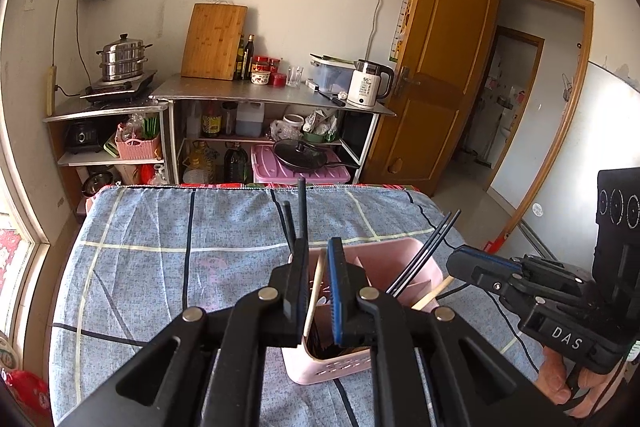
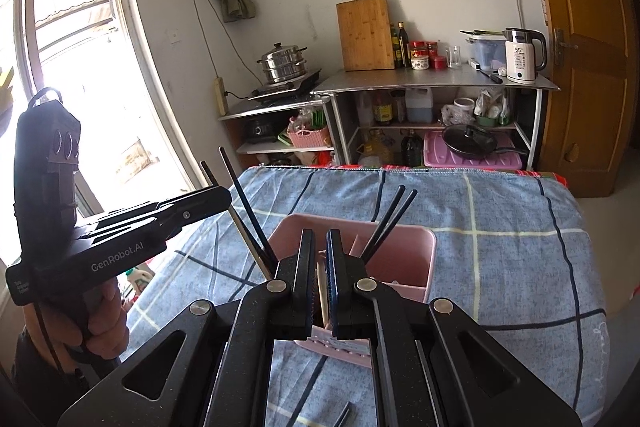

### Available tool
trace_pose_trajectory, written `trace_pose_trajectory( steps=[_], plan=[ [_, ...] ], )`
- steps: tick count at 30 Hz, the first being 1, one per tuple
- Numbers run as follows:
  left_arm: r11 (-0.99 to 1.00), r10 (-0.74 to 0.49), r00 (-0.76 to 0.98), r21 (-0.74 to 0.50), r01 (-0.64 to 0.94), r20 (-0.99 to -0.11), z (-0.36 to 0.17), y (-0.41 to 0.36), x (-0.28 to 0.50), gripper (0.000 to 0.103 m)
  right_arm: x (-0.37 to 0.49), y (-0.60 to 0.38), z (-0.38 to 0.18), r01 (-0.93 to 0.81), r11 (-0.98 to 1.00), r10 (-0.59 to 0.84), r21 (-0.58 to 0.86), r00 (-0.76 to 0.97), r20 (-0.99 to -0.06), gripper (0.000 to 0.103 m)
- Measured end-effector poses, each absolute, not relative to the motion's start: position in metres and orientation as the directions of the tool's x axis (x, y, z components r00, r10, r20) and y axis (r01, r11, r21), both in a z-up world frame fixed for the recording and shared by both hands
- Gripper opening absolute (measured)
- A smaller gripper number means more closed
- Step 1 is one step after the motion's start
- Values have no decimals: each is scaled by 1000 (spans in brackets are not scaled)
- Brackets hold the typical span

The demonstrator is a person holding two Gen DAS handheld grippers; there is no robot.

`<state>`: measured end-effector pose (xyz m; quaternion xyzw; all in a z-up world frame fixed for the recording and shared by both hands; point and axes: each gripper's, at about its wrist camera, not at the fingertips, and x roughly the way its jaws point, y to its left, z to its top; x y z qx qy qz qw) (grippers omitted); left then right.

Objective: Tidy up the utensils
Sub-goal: 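Lower both chopsticks into the basket and open both grippers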

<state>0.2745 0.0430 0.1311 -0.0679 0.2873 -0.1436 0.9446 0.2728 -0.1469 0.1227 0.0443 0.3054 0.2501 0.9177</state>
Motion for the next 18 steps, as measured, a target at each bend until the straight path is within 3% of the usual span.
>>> trace_pose_trajectory(
  steps=[3, 12, 18],
  plan=[
    [951, -303, 809, -210, 225, -504, 138, 47, 267, 23, 266, -149, 129, -436, 871, 487, 227, 697, -526, 12],
    [952, -295, 845, -213, 220, -446, 151, 61, 217, 23, 224, -169, 147, -438, 875, 482, 208, 742, -465, 12],
    [949, -306, 829, -222, 224, -469, 128, 62, 185, 23, 191, -186, 131, -434, 876, 481, 211, 741, -468, 12]
  ],
)
